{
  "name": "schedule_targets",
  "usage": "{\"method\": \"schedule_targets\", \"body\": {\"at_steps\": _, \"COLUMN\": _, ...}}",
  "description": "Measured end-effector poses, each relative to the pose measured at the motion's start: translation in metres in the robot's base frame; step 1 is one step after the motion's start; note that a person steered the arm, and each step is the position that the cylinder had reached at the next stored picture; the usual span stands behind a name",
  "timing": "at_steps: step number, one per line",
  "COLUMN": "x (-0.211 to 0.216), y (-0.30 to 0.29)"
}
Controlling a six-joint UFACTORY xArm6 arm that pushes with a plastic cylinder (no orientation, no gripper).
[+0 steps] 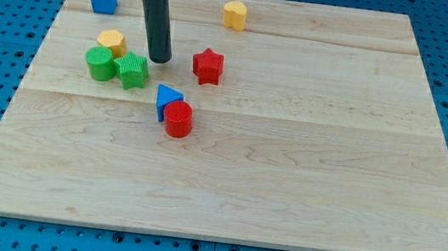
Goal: Slide the red star towards the top right
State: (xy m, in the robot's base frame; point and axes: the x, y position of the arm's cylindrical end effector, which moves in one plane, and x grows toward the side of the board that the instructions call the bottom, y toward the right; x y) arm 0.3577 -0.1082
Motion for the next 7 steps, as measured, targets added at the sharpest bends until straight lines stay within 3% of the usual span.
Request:
{"method": "schedule_targets", "body": {"at_steps": 5, "x": 0.013, "y": 0.045}}
{"method": "schedule_targets", "body": {"at_steps": 6, "x": -0.016, "y": 0.126}}
{"method": "schedule_targets", "body": {"at_steps": 7, "x": -0.013, "y": 0.183}}
